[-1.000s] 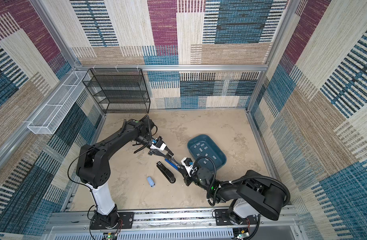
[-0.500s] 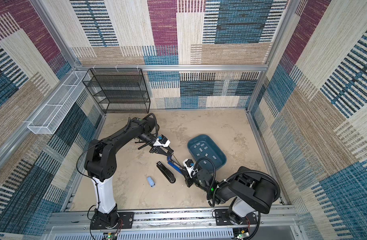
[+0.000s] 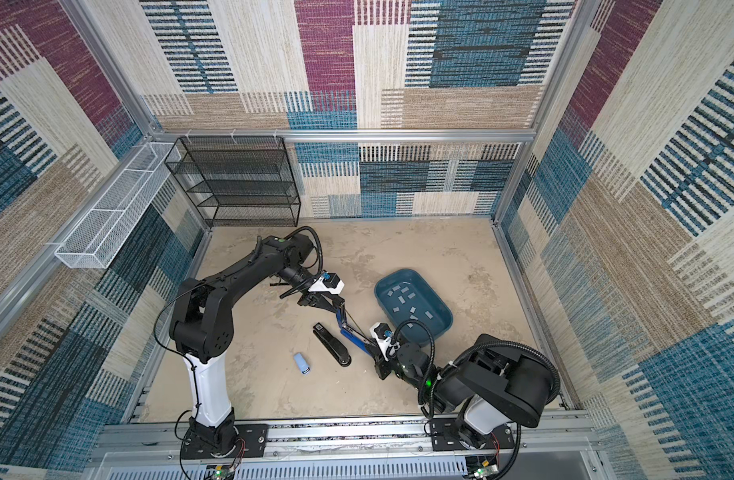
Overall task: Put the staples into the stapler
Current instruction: 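Lift the stapler's top arm with the left gripper, opening it from the base, then release the opened stapler with the left gripper and raise it away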
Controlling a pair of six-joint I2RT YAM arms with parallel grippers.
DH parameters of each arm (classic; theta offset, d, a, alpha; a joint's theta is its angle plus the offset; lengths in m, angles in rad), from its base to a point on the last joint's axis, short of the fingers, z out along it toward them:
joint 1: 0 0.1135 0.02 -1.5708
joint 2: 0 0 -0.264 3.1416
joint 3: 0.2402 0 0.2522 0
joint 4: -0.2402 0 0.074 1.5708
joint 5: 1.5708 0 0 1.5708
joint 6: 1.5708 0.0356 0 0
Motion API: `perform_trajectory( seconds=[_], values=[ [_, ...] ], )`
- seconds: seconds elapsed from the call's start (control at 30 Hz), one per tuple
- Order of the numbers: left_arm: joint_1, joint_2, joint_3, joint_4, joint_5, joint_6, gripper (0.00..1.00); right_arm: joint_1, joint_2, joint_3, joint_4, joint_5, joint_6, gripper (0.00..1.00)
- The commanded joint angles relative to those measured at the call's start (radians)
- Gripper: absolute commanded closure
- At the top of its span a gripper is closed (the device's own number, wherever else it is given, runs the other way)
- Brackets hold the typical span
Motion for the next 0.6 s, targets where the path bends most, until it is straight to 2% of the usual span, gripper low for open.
perform_trajectory(
  seconds=[0.0, 0.13, 0.57],
  values=[
    [0.008, 0.017, 0.007, 0.02, -0.097, -0.038, 1.0, -0.001, -0.002, -0.009, 0.011, 0.061, 0.064, 1.0],
    [0.013, 0.032, 0.009, 0.021, -0.129, -0.049, 1.0, 0.003, -0.002, -0.017, 0.017, 0.064, 0.071, 1.0],
    [0.042, 0.031, -0.002, 0.022, -0.136, -0.045, 1.0, 0.006, -0.019, -0.033, 0.019, 0.075, 0.072, 1.0]
  ],
)
